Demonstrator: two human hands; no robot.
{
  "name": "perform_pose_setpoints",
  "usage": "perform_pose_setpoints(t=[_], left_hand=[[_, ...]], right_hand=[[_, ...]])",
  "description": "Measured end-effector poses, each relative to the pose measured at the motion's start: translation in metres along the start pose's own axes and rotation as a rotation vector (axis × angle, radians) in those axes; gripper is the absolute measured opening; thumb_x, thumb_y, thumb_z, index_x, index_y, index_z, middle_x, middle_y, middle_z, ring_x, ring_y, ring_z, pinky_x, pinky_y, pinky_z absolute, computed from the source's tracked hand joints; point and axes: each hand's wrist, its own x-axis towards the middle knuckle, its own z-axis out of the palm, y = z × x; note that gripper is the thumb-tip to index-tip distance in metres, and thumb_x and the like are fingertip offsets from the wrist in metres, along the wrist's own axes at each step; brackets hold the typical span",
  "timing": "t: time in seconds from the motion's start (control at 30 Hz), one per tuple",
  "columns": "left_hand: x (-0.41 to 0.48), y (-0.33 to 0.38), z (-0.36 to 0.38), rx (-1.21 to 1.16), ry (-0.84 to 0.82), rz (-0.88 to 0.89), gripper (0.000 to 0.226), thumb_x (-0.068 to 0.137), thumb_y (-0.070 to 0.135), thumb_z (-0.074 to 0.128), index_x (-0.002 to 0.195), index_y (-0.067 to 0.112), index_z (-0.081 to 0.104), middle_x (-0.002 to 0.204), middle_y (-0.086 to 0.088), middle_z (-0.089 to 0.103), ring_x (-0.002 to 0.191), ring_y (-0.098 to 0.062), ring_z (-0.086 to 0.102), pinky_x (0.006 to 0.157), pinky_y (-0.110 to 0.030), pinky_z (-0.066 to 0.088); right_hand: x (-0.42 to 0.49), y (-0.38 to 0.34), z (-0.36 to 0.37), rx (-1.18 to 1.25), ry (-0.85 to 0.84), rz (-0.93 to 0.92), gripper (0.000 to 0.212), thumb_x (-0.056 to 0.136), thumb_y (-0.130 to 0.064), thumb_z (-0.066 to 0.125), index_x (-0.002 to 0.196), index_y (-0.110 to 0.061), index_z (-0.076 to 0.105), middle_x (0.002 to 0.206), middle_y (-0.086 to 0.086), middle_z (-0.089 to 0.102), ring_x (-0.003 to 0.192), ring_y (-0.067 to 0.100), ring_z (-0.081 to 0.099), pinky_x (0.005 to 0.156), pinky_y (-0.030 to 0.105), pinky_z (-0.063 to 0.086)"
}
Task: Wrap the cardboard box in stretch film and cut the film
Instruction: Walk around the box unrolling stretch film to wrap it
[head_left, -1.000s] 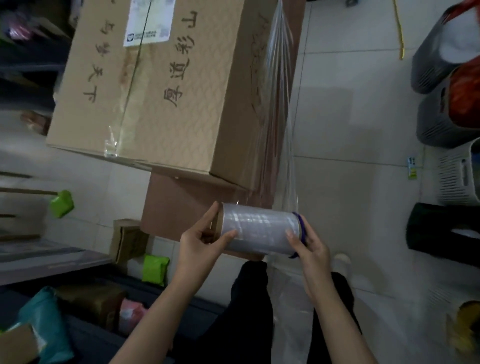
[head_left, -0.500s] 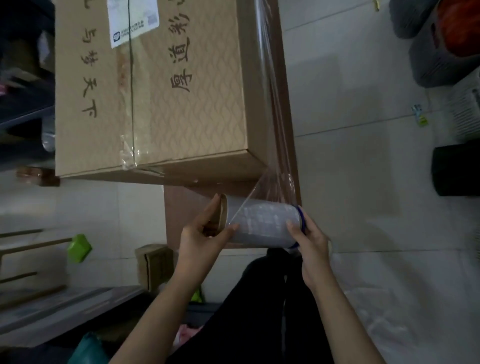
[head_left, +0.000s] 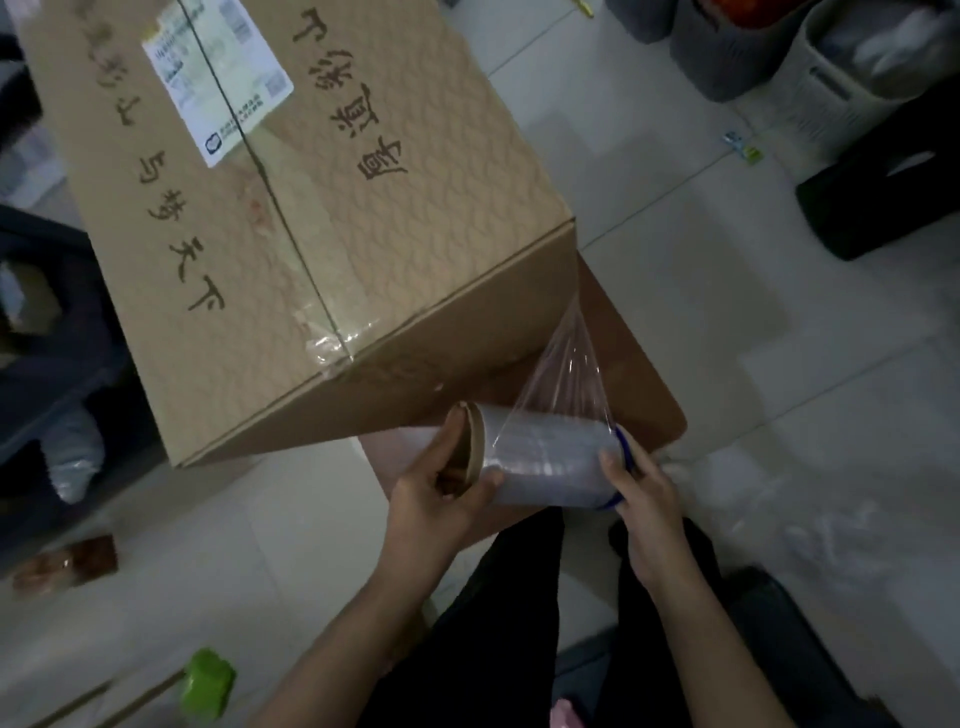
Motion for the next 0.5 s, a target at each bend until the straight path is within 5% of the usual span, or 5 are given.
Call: perform_pose_setpoints(t=[0.13,0.33,0.4,0.43,0.5], left_hand=[[-0.006,-0.008,-0.017,0.022,-0.068,0.034,0.065,0.079,0.017,0.073,0.131,0.040,0.041,0.123,-0.005,0.065,0.115,-0.014,0.059,0.100,-0.032,0.046],[-0.022,-0.029,-0.033,0.078,-0.109,0.088,0.062,0.081,0.014,0.071,0.135,0.030,0.045,0.118,-0.015,0.064,0.107,-0.016,0.059,0.079,-0.006,0.043],[-0.028,-0.035,-0.039,0.089,-0.122,0.100,0.062,0.081,0.013,0.071,0.137,0.024,0.047,0.099,-0.008,0.068,0.096,-0.006,0.060,0.068,-0.002,0.041],[-0.030,-0.038,-0.043,0.103,-0.133,0.107,0.062,0.081,0.013,0.071,0.137,0.023,0.046,0.102,0.008,0.053,0.086,0.008,0.024,0.061,-0.002,0.039],[-0.032,-0.044,-0.053,0.157,-0.159,0.123,0.062,0.082,0.013,0.069,0.136,0.026,0.043,0.046,0.014,0.056,0.046,0.005,0.038,0.054,-0.003,0.035]], right_hand=[[-0.019,0.032,0.008,0.144,-0.007,0.011,0.076,0.063,-0.037,0.077,0.132,-0.017,0.054,0.110,-0.002,0.071,0.100,0.014,0.068,0.077,0.023,0.056],[-0.040,0.075,0.016,0.199,0.040,-0.055,0.096,0.046,-0.057,0.085,0.131,-0.023,0.056,0.120,0.000,0.068,0.109,0.018,0.065,0.098,0.042,0.048],[-0.048,0.090,0.019,0.228,0.061,-0.084,0.076,0.059,-0.049,0.081,0.127,-0.024,0.058,0.120,0.001,0.068,0.108,0.016,0.065,0.096,0.038,0.050],[-0.052,0.097,0.022,0.241,0.060,-0.101,0.063,0.068,-0.040,0.076,0.126,-0.023,0.059,0.120,0.001,0.068,0.108,0.015,0.065,0.094,0.035,0.051],[-0.062,0.108,0.030,0.269,0.066,-0.123,0.047,0.079,-0.024,0.067,0.125,-0.020,0.059,0.118,0.001,0.068,0.107,0.013,0.065,0.091,0.029,0.053]])
